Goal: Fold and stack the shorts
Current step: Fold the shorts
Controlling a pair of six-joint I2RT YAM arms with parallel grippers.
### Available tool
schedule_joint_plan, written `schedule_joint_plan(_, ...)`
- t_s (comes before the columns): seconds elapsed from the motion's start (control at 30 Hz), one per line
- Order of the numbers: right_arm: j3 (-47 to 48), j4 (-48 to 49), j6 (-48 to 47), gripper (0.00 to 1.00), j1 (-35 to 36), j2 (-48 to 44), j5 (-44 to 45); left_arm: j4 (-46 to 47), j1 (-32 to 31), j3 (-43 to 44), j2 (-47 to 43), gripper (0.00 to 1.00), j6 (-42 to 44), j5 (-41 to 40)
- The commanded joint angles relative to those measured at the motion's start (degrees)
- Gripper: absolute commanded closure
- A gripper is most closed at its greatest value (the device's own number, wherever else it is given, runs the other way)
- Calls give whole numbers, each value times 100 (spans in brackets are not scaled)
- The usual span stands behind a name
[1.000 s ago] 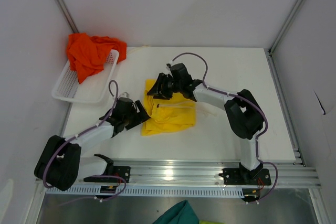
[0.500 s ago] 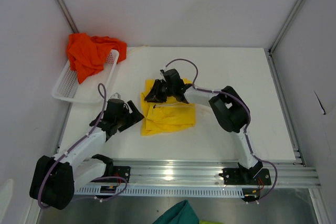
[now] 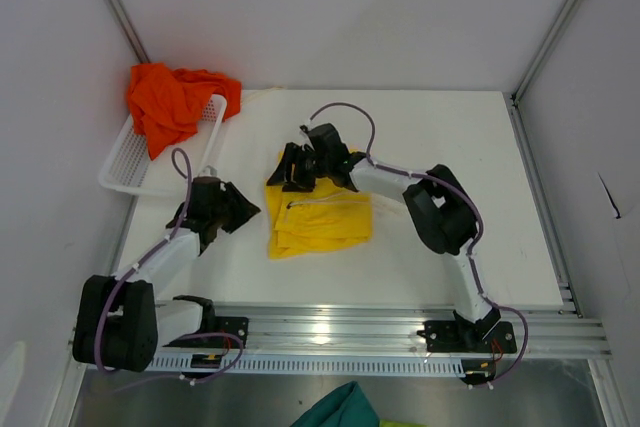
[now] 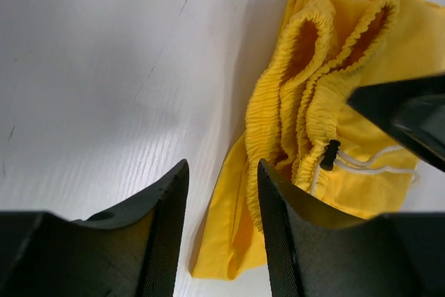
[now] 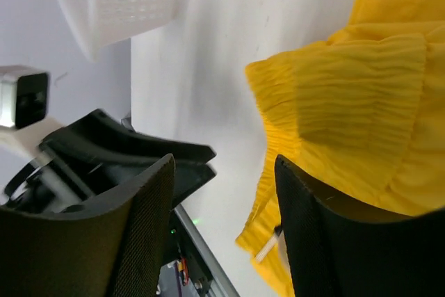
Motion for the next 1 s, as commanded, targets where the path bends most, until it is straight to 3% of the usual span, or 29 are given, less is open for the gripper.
schedule_joint_plan(0.0, 286, -594, -595, 38, -18, -889, 323, 568, 94, 292, 189, 53, 92, 266)
schedule_joint_plan(0.17, 654, -1843, -1369, 33, 35, -1093, 1624, 1191, 94, 468, 479, 53, 188, 380)
schedule_joint_plan(0.37, 1673, -3222, -1818, 28, 70, -356, 2547, 1693, 94, 758, 1138, 32, 329, 635)
schedule_joint_plan(0.57, 2360, -3612, -2064, 20, 79, 243, 2637, 1948, 120, 1136, 1973, 27, 364, 749)
schedule_joint_plan(0.97, 2335, -3165, -2117, 21, -62, 745, 1969, 3178, 243, 1321, 3151, 36, 285, 1197)
